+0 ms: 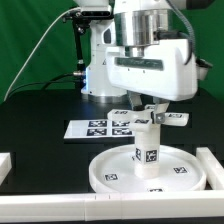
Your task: Assemble round table
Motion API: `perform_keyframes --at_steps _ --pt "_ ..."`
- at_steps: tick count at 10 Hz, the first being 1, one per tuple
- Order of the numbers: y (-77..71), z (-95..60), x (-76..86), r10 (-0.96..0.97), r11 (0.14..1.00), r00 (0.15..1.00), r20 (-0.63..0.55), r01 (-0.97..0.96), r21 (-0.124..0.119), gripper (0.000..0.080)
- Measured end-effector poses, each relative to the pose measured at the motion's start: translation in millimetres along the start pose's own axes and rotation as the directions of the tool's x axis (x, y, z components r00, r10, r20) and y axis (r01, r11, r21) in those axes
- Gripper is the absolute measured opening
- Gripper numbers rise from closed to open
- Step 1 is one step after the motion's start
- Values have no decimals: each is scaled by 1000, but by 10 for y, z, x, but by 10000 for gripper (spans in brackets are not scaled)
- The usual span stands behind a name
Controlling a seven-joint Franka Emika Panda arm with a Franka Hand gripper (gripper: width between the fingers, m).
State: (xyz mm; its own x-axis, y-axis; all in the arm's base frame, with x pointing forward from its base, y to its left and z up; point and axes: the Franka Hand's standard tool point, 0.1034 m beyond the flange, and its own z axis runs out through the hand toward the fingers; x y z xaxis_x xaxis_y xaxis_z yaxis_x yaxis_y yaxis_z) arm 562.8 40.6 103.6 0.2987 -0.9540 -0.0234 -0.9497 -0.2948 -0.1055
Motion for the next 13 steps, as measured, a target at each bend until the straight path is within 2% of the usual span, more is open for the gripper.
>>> perform_keyframes --at_steps 1,3,4,5,6,7,9,10,13 --pt "0 0 2 70 998 998 3 -70 1 442" --pt "3 2 3 73 997 997 3 -73 1 442" --pt "11 -6 -12 35 999 999 9 -35 -14 616" --pt "4 -66 -50 -23 999 999 33 24 -36 616" --pt "-30 -155 -49 -123 992 991 51 125 -34 643" --pt "-60 -216 -34 -262 965 963 57 263 -18 648" --pt "-77 -256 -24 -498 867 866 56 498 6 648" --pt "-72 -250 -29 -631 775 774 54 632 11 649" --pt "-68 -247 -24 -784 619 618 51 785 16 649"
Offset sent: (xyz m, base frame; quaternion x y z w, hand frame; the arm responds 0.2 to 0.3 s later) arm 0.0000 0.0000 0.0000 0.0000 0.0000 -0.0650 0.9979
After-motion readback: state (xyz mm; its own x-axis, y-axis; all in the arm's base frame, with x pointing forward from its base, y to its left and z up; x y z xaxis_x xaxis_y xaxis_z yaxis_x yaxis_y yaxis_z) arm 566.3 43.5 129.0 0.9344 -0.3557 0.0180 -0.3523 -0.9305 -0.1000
